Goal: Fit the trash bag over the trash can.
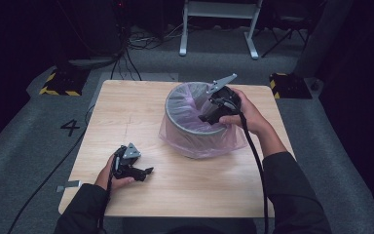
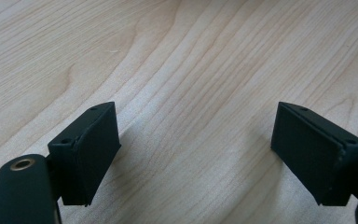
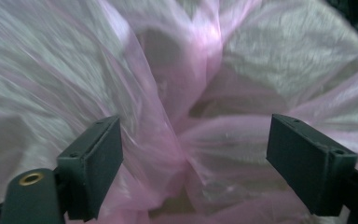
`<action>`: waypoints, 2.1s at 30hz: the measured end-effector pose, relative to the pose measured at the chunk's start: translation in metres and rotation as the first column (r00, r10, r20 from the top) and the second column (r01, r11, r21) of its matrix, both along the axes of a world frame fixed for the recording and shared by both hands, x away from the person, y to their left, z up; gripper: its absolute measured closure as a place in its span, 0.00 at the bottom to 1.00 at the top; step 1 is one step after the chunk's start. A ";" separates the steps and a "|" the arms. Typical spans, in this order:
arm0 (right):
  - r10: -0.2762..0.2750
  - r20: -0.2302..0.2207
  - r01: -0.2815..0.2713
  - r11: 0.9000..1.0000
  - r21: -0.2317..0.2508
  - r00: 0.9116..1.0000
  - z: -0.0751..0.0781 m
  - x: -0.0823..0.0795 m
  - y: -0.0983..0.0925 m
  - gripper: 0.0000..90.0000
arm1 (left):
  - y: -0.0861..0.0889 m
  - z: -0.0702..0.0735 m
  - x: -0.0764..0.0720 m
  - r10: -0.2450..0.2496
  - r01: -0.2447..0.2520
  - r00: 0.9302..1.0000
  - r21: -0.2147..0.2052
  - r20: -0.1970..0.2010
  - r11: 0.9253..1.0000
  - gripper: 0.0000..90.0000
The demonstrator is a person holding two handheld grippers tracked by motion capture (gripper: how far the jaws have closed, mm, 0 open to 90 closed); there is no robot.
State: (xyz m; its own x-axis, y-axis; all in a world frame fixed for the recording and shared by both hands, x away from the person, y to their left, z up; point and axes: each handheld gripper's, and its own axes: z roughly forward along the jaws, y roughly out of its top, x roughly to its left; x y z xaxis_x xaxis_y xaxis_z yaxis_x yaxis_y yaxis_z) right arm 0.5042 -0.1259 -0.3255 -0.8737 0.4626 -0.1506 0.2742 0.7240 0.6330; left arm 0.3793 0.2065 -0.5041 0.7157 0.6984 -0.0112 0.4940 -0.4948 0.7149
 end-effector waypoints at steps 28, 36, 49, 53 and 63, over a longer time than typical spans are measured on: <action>-0.022 -0.067 0.011 0.986 -0.167 0.997 -0.009 0.008 0.010 0.22 | 0.000 0.000 0.000 0.000 0.000 1.000 0.000 0.000 1.000 0.17; -0.043 0.016 0.044 0.997 -0.069 0.999 -0.007 0.003 0.004 0.23 | 0.000 0.000 0.000 0.000 0.000 1.000 0.002 -0.001 1.000 0.17; -0.119 0.064 0.109 0.984 0.138 0.991 0.009 -0.009 -0.019 0.22 | 0.000 0.000 0.000 0.000 0.000 1.000 0.001 0.001 1.000 0.17; -0.130 0.082 0.113 0.977 0.181 0.988 0.015 -0.016 -0.025 0.22 | 0.000 0.000 0.000 0.000 0.000 1.000 0.000 0.000 1.000 0.17; -0.118 0.129 0.088 0.972 0.219 0.985 0.018 -0.035 -0.036 0.21 | 0.000 0.000 0.000 0.000 0.000 1.000 0.001 0.001 1.000 0.17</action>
